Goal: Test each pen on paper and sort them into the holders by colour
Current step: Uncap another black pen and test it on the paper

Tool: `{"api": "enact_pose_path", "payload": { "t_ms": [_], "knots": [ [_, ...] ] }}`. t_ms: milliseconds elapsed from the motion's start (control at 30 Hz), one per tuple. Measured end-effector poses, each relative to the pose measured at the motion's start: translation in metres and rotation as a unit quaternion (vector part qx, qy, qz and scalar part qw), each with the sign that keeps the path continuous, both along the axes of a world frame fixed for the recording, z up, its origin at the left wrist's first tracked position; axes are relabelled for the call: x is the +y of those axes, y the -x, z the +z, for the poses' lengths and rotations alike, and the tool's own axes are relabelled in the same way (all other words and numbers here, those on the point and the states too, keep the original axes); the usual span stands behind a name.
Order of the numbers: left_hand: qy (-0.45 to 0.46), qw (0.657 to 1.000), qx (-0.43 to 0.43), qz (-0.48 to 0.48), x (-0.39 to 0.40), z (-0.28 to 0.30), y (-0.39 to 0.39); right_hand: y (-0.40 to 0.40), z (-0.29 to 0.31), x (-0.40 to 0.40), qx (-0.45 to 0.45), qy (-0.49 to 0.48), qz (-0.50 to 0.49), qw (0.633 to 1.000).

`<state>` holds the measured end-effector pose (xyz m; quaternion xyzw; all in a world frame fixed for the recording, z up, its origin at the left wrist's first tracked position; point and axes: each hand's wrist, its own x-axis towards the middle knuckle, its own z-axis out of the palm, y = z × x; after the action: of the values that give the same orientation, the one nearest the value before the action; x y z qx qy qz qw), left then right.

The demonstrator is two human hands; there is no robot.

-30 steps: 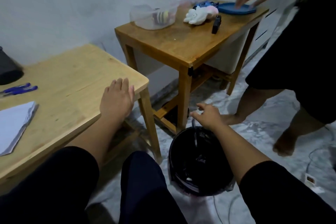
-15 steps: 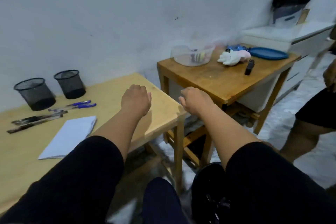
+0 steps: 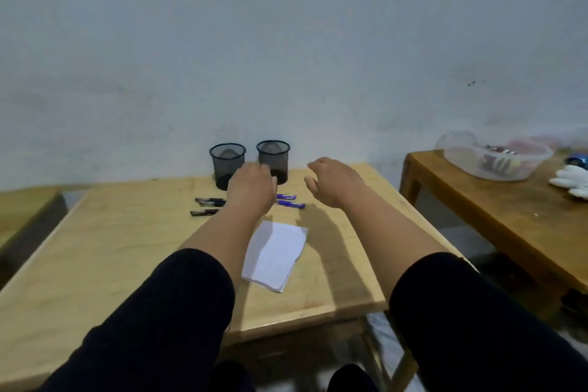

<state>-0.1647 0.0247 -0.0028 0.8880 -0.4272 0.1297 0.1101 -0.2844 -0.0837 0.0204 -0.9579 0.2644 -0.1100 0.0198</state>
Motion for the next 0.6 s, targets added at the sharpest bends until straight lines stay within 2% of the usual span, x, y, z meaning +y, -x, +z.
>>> {"api": "enact_pose_path", "payload": {
  "t_ms": [233, 433, 600],
  "knots": [
    [-0.039, 0.996, 0.051, 0.056, 0.055, -0.054, -0.067, -0.087, -0.045, 0.032, 0.036, -0.048, 0.101, 0.993],
    [0.003, 0.992, 0.112, 0.065, 0.077, -0.086, -0.097, -0.135, -0.082, 0.05, 0.065, -0.067, 0.145, 0.985],
    [0.03, 0.992, 0.113, 0.05, 0.076, -0.096, -0.111, -0.151, -0.097, 0.048, 0.048, -0.069, 0.16, 0.984]
  ]
}}
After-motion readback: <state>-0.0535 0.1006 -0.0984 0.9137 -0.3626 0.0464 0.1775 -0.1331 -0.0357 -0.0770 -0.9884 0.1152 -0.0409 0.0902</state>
